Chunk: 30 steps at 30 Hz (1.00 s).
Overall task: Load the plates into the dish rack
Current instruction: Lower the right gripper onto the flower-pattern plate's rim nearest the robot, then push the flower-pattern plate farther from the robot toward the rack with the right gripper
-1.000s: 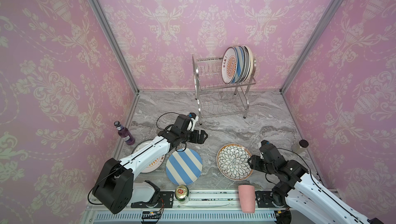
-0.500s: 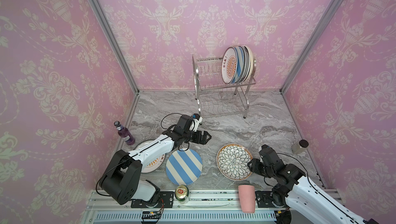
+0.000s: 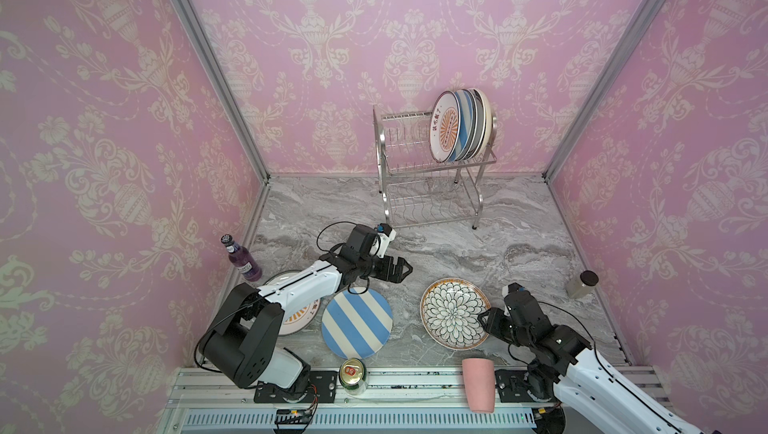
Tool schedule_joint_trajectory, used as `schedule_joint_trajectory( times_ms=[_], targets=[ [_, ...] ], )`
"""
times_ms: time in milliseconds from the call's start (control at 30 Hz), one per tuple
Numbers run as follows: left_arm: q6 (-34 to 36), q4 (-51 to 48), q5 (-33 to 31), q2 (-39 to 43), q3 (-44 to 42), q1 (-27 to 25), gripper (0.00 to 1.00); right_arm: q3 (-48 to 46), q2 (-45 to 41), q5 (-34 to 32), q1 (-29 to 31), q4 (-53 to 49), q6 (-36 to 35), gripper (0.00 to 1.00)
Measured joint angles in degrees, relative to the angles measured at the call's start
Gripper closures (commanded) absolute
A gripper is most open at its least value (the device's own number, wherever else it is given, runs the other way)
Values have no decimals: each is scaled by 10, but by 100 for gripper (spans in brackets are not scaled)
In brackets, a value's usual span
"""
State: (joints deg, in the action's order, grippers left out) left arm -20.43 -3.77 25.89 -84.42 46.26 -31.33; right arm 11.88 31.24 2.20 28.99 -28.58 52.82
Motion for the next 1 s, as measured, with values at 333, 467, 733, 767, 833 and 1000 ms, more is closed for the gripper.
schedule_joint_trajectory(
  times_ms=[333, 467, 733, 767, 833, 1000],
  targets=[
    [0, 4, 4, -5, -7, -5, 1, -14, 21, 2, -5, 42, 10, 66],
    [0, 6, 4, -5, -8, -5, 1, -17, 37, 6, -9, 61, 13, 69],
    [0, 10, 4, -5, -15, -5, 1, -26, 49, 6, -12, 92, 15, 78],
    [1, 11, 4, -5, -15, -5, 1, -28, 49, 6, -12, 95, 15, 79],
    [2, 11, 4, -5, -15, -5, 1, -30, 49, 6, -12, 99, 15, 82],
    [6, 11, 4, -5, -15, -5, 1, -30, 48, 10, -13, 120, 14, 89]
  ],
)
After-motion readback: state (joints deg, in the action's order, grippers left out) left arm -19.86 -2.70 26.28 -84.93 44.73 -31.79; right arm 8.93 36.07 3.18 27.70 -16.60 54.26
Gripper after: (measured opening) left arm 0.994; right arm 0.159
